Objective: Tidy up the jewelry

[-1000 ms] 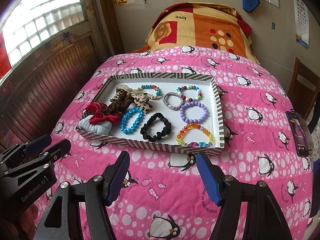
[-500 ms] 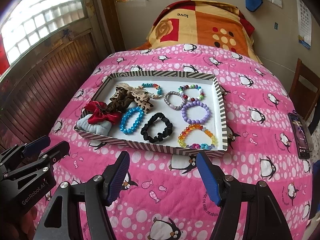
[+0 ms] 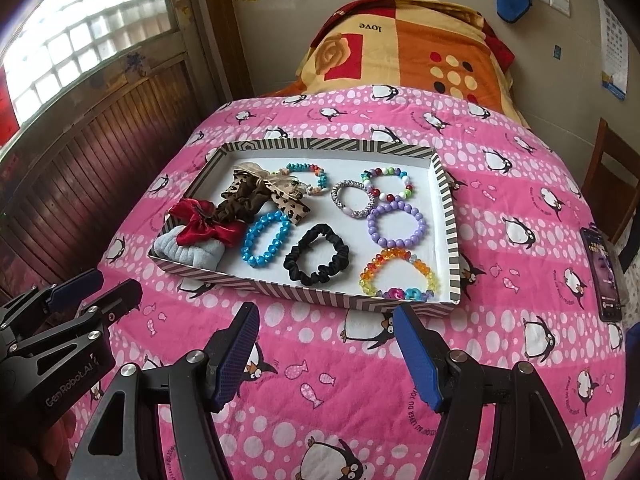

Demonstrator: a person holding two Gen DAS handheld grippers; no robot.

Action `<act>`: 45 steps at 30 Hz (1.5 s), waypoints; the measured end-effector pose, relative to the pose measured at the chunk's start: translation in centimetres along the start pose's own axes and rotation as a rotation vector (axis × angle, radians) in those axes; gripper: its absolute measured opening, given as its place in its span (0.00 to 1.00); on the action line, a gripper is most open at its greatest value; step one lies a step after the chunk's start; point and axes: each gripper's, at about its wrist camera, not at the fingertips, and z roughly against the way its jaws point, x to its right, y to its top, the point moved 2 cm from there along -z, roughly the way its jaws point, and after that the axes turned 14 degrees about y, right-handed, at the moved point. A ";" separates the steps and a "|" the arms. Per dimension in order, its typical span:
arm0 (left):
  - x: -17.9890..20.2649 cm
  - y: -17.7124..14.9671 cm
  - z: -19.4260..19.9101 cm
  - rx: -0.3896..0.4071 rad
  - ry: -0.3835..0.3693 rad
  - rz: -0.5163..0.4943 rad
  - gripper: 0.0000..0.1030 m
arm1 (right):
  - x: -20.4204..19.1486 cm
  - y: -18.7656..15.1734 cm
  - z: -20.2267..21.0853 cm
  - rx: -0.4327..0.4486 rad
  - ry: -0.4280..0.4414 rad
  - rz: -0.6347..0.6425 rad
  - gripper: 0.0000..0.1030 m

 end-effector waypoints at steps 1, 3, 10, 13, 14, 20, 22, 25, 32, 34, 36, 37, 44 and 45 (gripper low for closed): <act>0.0 0.0 0.0 0.000 0.002 0.000 0.48 | 0.0 0.0 0.0 0.002 0.003 0.000 0.65; 0.1 0.0 0.0 -0.001 0.002 0.001 0.48 | -0.1 0.1 0.0 0.006 0.008 0.001 0.65; 0.1 0.0 -0.1 -0.002 0.002 0.001 0.48 | 0.2 0.2 0.0 0.002 0.008 -0.003 0.65; 0.1 -0.1 -0.1 -0.003 0.004 0.007 0.48 | 0.2 0.2 -0.1 -0.001 0.004 0.000 0.65; 0.1 -0.1 -0.2 -0.004 0.005 0.007 0.48 | 0.2 0.1 -0.1 0.000 0.007 -0.001 0.65; 0.1 -0.1 -0.2 -0.006 0.005 0.006 0.48 | 0.2 0.0 -0.3 -0.005 0.009 0.001 0.65; 0.1 -0.2 -0.3 -0.009 0.005 0.007 0.48 | 0.2 0.0 -0.3 -0.005 0.012 0.000 0.65; 0.2 -0.3 -0.4 -0.010 0.007 0.008 0.48 | 0.2 0.0 -0.4 -0.006 0.011 0.001 0.65; 0.2 -0.3 -0.4 -0.010 0.006 0.005 0.48 | 0.1 0.1 -0.4 -0.009 0.014 -0.002 0.65; 0.2 -0.2 -0.3 -0.010 0.007 0.007 0.48 | 0.1 0.1 -0.4 -0.008 0.014 -0.001 0.65; 0.1 -0.3 -0.4 -0.010 0.007 0.008 0.48 | 0.1 0.1 -0.4 -0.008 0.017 0.002 0.65; 0.1 -0.3 -0.4 -0.011 0.007 0.008 0.48 | 0.0 0.1 -0.4 -0.010 0.018 0.003 0.65; 0.2 -0.3 -0.4 -0.012 0.007 0.006 0.48 | -0.2 0.0 -0.5 -0.013 0.020 0.007 0.65; 0.2 -0.3 -0.4 -0.012 0.008 0.006 0.48 | -0.2 0.0 -0.5 -0.013 0.019 0.007 0.65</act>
